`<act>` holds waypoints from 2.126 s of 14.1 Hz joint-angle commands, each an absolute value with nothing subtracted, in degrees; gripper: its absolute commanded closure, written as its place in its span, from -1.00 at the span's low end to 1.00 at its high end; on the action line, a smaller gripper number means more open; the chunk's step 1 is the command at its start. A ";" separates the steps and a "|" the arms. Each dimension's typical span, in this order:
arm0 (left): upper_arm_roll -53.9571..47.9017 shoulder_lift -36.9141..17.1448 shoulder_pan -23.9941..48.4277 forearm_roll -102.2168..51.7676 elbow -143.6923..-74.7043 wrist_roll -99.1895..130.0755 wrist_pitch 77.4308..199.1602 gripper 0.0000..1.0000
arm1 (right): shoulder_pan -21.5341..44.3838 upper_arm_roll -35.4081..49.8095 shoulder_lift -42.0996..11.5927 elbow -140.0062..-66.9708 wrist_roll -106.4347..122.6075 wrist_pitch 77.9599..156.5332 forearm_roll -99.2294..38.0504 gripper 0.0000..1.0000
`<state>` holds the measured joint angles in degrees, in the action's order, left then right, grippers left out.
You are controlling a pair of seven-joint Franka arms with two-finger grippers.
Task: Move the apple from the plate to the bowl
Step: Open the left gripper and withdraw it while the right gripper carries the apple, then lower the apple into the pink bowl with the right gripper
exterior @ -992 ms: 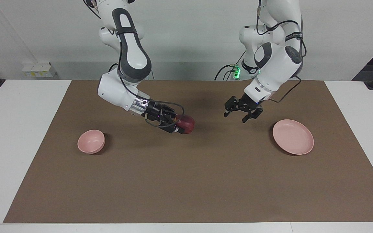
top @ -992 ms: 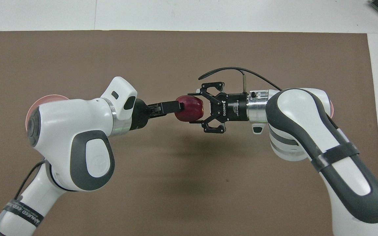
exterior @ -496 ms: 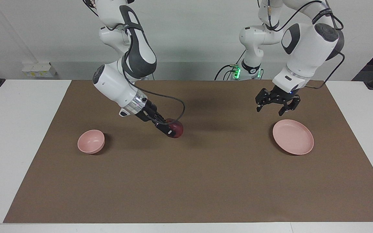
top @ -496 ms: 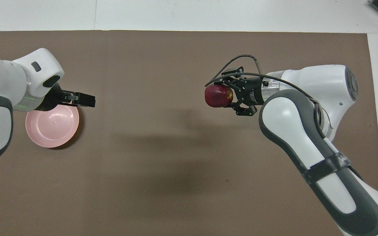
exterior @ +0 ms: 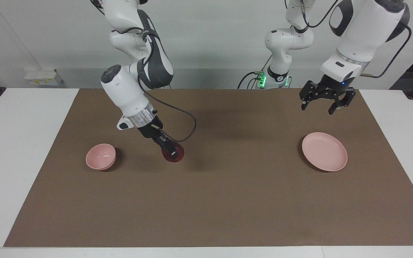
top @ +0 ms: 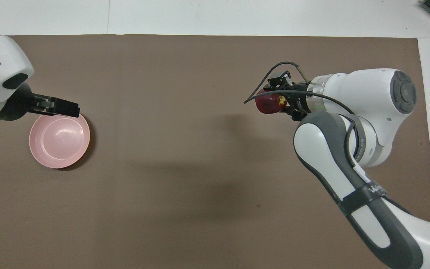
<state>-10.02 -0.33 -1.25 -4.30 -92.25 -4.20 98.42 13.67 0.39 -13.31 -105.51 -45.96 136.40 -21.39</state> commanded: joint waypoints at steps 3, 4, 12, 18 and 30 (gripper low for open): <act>-7.47 0.35 -1.76 -3.16 -89.04 -9.14 93.34 -1.00 | 11.17 0.88 -13.62 -105.38 -46.32 137.64 -2.95 1.00; -6.95 0.35 -1.76 -3.16 -88.51 -9.40 92.64 -1.00 | 11.08 0.88 -13.54 -105.55 -46.41 137.55 2.32 1.00; 0.52 -0.26 3.68 -0.72 -83.41 -9.93 85.61 -1.00 | 5.37 0.79 -10.11 -110.90 -46.93 138.60 16.52 1.00; 1.14 0.09 3.87 0.09 -82.71 -10.81 85.87 -1.00 | -1.14 0.97 -5.90 -120.66 -46.49 146.24 19.42 1.00; 1.05 0.44 2.46 -2.11 -83.50 -10.72 85.52 -1.00 | -8.88 1.14 -4.65 -127.19 -47.11 147.92 16.19 1.00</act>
<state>0.83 0.20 2.59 -1.40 -83.98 -10.13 86.79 -8.12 0.23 -3.84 -127.52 -45.98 146.35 17.73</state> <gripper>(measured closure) 0.000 0.185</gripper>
